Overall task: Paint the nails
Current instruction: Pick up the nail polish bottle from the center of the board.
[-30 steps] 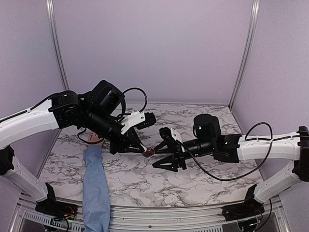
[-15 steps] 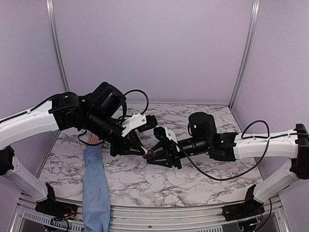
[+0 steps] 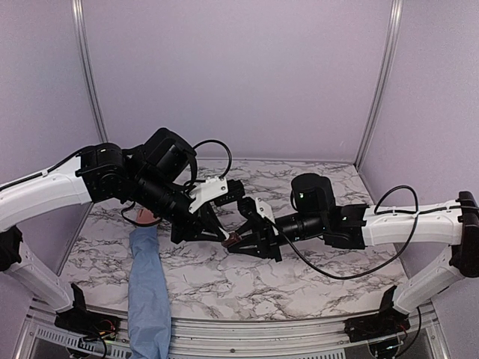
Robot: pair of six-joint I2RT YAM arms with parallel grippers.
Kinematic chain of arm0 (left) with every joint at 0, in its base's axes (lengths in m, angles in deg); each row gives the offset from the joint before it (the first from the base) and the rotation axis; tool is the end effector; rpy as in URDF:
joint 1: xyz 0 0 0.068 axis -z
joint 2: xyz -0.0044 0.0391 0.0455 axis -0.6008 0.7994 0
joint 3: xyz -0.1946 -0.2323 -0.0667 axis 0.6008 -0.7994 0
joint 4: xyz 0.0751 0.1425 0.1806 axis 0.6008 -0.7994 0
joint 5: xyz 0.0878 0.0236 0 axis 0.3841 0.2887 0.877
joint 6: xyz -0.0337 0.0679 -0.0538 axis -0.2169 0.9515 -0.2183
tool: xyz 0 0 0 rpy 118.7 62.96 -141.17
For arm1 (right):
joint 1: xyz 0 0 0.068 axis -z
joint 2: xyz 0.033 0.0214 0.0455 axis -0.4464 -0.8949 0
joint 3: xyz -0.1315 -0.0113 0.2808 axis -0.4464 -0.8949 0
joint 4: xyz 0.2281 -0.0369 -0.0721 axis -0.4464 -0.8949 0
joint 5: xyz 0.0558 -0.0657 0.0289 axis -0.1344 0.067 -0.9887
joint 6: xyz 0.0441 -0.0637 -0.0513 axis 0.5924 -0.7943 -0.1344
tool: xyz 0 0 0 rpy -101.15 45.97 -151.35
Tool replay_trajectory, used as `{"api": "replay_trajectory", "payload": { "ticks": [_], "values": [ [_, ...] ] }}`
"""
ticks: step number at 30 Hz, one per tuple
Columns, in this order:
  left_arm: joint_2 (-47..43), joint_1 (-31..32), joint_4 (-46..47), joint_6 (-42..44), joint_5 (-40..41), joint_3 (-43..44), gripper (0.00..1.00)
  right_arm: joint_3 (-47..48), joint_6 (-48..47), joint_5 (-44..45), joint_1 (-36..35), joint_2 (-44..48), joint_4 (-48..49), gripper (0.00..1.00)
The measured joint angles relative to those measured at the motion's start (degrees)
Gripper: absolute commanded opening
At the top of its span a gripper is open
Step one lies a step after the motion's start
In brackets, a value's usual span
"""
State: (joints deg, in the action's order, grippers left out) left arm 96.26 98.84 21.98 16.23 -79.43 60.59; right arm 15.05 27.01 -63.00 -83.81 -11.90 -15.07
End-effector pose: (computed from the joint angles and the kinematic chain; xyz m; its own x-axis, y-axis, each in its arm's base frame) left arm 0.1314 -0.2964 0.3719 -0.0739 0.6426 -0.7626 0.9938 0.1115 -0.0023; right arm 0.1333 0.2996 0.3020 0.0280 -0.2810 -0.9593 -0.9952 -0.0978 -0.0004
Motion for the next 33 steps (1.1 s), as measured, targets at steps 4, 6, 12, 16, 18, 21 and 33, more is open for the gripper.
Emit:
{"api": "replay_trajectory", "payload": {
  "ticks": [4, 6, 12, 16, 18, 21, 33],
  "values": [
    [0.0, 0.0, -0.1, 0.0, 0.0, -0.1, 0.0, 0.4, -0.2, 0.0, 0.0, -0.4, -0.4, 0.25],
    [0.0, 0.0, -0.1, -0.2, 0.0, -0.1, 0.0, 0.6, -0.5, 0.1, 0.0, -0.5, -0.4, 0.25],
    [0.2, 0.0, -0.1, -0.4, 0.0, -0.1, 0.0, 0.6, -1.0, 0.2, -0.1, -0.6, -0.6, 0.25],
    [0.6, 0.0, -0.1, -0.4, -0.1, -0.1, 0.0, 0.6, -1.2, 0.5, -0.1, -0.6, -1.1, 0.26],
    [0.9, 0.1, -0.1, -0.4, -0.1, -0.1, 0.0, 0.6, -1.2, 0.6, -0.2, -0.6, -1.0, 0.26],
    [1.2, 0.3, -0.1, -0.4, -0.1, -0.1, 0.0, 0.6, -1.3, 0.7, -0.3, -0.6, -1.1, 0.25],
    [1.7, 0.3, -0.7, 0.1, 0.7, -0.1, 0.11, 1.6, -1.4, 0.8, -0.3, -1.6, -2.4, 0.02]
  ]
}}
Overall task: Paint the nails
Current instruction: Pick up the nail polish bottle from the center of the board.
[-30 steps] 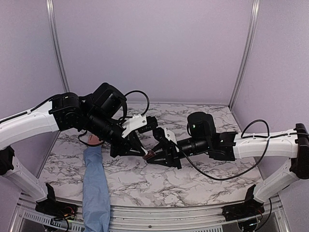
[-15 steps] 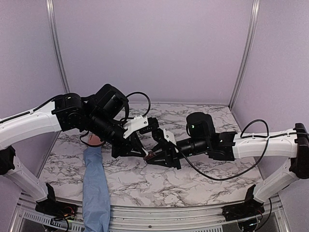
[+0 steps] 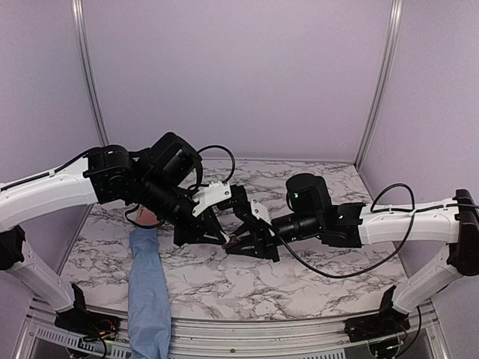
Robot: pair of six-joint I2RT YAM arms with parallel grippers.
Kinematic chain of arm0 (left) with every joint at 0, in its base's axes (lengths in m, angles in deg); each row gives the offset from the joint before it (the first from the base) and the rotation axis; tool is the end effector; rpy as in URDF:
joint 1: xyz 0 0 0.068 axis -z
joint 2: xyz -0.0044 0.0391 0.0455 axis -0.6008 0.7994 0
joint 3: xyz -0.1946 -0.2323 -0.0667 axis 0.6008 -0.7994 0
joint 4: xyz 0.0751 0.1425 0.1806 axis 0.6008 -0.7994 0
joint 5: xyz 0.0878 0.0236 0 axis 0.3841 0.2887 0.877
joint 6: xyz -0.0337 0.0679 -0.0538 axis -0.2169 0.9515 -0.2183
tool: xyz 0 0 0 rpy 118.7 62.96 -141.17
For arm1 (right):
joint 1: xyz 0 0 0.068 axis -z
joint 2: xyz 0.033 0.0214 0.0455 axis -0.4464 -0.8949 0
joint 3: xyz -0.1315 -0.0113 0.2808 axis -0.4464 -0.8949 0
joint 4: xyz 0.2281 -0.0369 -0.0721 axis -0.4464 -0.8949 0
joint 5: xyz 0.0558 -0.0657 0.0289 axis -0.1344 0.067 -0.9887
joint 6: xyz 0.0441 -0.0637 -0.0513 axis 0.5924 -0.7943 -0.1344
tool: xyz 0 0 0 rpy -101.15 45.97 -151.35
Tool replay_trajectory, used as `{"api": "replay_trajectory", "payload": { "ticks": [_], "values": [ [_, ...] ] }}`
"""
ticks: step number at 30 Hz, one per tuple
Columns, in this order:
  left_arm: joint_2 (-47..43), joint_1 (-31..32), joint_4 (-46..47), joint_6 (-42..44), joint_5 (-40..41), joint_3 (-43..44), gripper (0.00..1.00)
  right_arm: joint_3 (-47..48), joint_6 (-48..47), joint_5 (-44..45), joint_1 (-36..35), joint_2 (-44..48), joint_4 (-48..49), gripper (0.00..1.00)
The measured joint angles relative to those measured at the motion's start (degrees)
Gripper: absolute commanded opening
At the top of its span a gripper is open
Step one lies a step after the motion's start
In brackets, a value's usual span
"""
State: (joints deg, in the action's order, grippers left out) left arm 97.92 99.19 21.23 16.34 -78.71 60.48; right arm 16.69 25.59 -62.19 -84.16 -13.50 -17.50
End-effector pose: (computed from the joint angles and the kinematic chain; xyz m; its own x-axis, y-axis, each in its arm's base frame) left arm 0.1333 -0.3021 0.3607 -0.0836 0.6747 -0.7333 0.9935 0.1135 -0.0088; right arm 0.1359 0.3057 0.2977 0.0334 -0.3150 -0.9485 -0.9952 -0.0983 -0.0024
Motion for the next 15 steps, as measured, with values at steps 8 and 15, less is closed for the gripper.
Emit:
{"api": "replay_trajectory", "payload": {
  "ticks": [8, 15],
  "values": [
    [-1.9, -0.5, 1.8, -3.2, 2.2, -0.5, 0.6, 0.1, 0.3, 0.6, 0.0, 0.0, 0.5, 0.0],
    [-11.9, -2.9, 8.6, -8.6, 4.2, -4.5, 0.79, -1.9, 3.5, 2.3, 0.0, 1.5, 4.9, 0.0]
  ]
}}
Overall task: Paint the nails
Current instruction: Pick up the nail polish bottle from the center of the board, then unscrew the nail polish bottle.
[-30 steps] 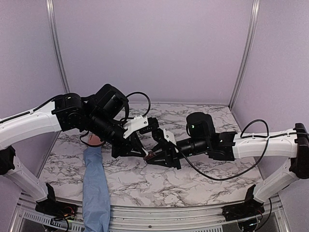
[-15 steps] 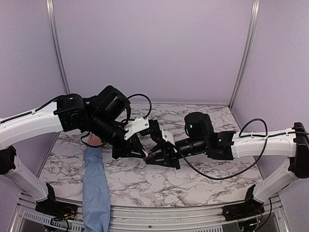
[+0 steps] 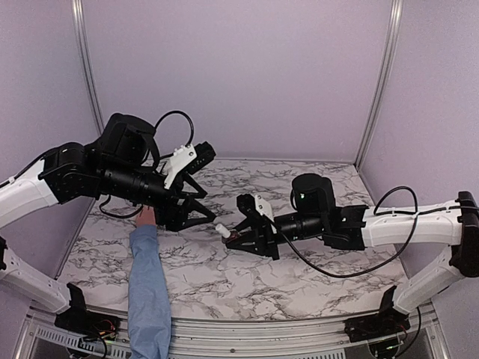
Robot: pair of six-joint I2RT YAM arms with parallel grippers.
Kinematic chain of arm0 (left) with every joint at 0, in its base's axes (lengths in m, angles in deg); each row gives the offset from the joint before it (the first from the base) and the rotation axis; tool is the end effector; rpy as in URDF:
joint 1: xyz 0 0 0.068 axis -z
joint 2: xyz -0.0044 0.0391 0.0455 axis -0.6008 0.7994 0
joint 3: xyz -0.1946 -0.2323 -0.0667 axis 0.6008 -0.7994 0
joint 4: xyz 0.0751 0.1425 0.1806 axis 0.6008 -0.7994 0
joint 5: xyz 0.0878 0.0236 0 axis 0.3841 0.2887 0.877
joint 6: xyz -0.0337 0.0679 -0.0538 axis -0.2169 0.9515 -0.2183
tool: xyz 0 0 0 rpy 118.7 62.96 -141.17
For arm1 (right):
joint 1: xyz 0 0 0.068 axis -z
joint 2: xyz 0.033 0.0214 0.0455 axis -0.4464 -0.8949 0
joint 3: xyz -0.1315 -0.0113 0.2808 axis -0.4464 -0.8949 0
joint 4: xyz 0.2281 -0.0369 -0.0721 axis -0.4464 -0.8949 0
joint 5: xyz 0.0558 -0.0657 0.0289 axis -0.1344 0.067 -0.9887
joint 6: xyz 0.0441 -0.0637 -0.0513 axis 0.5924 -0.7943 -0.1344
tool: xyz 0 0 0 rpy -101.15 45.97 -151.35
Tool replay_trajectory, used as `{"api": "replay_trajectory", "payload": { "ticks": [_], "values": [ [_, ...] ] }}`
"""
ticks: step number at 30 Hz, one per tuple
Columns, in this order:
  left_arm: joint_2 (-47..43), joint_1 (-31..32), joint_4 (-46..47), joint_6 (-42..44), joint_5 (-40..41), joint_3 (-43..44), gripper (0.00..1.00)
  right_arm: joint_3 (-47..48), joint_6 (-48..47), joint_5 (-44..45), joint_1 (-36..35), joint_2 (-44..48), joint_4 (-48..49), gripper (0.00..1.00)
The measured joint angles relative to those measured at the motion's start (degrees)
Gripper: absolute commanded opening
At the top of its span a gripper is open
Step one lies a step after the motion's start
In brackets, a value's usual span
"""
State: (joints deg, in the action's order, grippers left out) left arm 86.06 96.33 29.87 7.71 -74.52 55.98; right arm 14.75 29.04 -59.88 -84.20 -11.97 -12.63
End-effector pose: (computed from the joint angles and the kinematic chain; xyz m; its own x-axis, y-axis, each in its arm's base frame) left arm 0.1313 -0.2549 0.4112 -0.1506 0.4495 -0.8805 0.9526 0.3041 -0.0077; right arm 0.1366 0.3020 0.3046 0.0139 -0.2645 -0.9643 -0.9990 -0.0437 -0.0025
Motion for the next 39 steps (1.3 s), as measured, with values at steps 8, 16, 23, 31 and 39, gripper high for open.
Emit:
{"api": "replay_trajectory", "payload": {
  "ticks": [8, 16, 23, 31, 39],
  "values": [
    [-9.7, -1.4, 14.1, -7.6, 6.1, -8.3, 0.99, -2.1, 7.1, 1.6, 1.6, 3.3, 7.3, 0.0],
    [-9.6, -3.7, 22.2, -15.1, 14.7, -9.5, 0.99, -4.4, 13.3, 2.7, 4.1, 7.6, 12.7, 0.0],
    [-5.0, -6.5, 26.4, -15.7, 2.0, -9.0, 0.97, -5.8, 15.3, 2.7, 5.0, 11.8, 13.0, 0.0],
    [-1.6, -6.5, 39.7, -16.0, -12.4, -10.6, 0.86, -5.8, 16.2, 0.8, 5.1, 13.7, 12.9, 0.0],
    [4.1, -6.5, 43.7, -15.6, -21.7, -9.6, 0.75, -5.8, 16.6, -2.2, 5.1, 13.5, 12.9, 0.0]
  ]
}}
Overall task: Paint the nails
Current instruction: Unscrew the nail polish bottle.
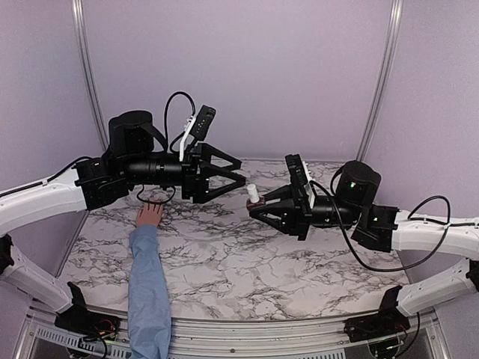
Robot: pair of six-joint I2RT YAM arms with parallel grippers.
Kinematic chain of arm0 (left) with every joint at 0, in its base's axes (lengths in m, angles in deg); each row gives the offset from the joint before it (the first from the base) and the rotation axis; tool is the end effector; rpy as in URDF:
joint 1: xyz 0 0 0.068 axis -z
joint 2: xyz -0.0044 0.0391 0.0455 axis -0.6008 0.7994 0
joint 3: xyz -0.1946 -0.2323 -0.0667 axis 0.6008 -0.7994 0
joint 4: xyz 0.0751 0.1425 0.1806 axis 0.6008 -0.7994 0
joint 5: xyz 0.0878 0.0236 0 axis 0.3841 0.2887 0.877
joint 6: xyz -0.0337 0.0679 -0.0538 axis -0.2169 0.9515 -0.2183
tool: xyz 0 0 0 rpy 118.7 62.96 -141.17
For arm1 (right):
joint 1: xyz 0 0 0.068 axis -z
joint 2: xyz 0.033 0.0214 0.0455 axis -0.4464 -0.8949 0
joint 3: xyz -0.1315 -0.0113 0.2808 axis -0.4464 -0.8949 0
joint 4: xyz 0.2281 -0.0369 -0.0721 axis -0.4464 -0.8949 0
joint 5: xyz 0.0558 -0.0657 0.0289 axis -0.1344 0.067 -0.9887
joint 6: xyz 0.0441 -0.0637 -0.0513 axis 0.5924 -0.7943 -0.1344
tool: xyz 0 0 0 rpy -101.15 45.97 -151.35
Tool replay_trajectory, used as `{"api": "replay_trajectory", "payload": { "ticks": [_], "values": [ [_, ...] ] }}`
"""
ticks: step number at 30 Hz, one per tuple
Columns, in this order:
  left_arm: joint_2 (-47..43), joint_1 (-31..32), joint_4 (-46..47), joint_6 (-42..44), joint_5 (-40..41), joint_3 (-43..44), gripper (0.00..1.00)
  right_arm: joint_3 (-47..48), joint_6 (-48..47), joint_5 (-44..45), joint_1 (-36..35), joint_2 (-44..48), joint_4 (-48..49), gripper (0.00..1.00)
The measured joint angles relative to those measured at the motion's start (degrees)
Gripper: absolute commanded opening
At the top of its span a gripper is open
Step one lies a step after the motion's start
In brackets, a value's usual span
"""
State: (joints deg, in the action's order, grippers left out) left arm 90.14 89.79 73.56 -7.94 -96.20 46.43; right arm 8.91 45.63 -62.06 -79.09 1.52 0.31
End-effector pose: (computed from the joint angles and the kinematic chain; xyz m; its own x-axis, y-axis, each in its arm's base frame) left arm 0.1615 -0.2891 0.4416 -0.1587 -0.0272 -0.9869 0.9850 0.0647 -0.1602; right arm 0.1266 0.2455 0.3654 -0.0827 0.0324 -0.9960 -0.9961 0.0297 0.0837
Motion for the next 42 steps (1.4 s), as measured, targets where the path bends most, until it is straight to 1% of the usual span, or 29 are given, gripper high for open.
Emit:
{"api": "replay_trajectory", "payload": {
  "ticks": [2, 6, 8, 13, 18, 28, 30, 38, 41, 42],
  "values": [
    [0.9, 0.0, 0.3, 0.0, -1.7, 0.4, 0.7, 0.0, 0.0, -0.5, 0.0, -0.2, 0.0, 0.0],
    [1.3, 0.0, 1.6, 0.0, -4.6, 0.8, 0.55, 0.1, 0.1, -1.7, 0.0, -1.1, 0.1, 0.0],
    [1.5, 0.0, 2.3, -0.3, -5.8, 0.9, 0.51, 0.1, 0.4, -2.1, 0.0, -1.4, 0.3, 0.0],
    [2.3, 0.1, 3.9, -0.3, -8.4, 1.3, 0.5, 0.1, 1.8, -2.5, 0.0, -1.9, 2.1, 0.0],
    [2.5, 0.4, 4.4, -0.3, -9.3, 1.3, 0.5, 0.3, 3.2, -2.8, 0.0, -2.4, 4.1, 0.0],
    [3.4, 1.6, 5.0, -0.2, -9.8, 1.3, 0.39, 0.9, 4.9, -3.0, 0.0, -3.2, 6.6, 0.0],
    [3.7, 1.9, 5.1, -0.2, -9.8, 1.3, 0.34, 1.2, 5.2, -3.0, 0.0, -3.5, 7.0, 0.0],
    [4.0, 2.0, 5.2, 0.1, -9.3, 1.2, 0.08, 1.2, 6.0, -3.3, 0.0, -3.8, 7.8, 0.0],
    [4.0, 2.0, 5.5, 0.9, -8.6, 1.2, 0.01, 1.2, 7.5, -3.1, 0.0, -3.8, 8.0, 0.0],
    [4.0, 2.0, 5.6, 0.8, -8.4, 1.2, 0.0, 1.2, 7.7, -3.0, 0.0, -3.8, 8.2, 0.0]
  ]
}}
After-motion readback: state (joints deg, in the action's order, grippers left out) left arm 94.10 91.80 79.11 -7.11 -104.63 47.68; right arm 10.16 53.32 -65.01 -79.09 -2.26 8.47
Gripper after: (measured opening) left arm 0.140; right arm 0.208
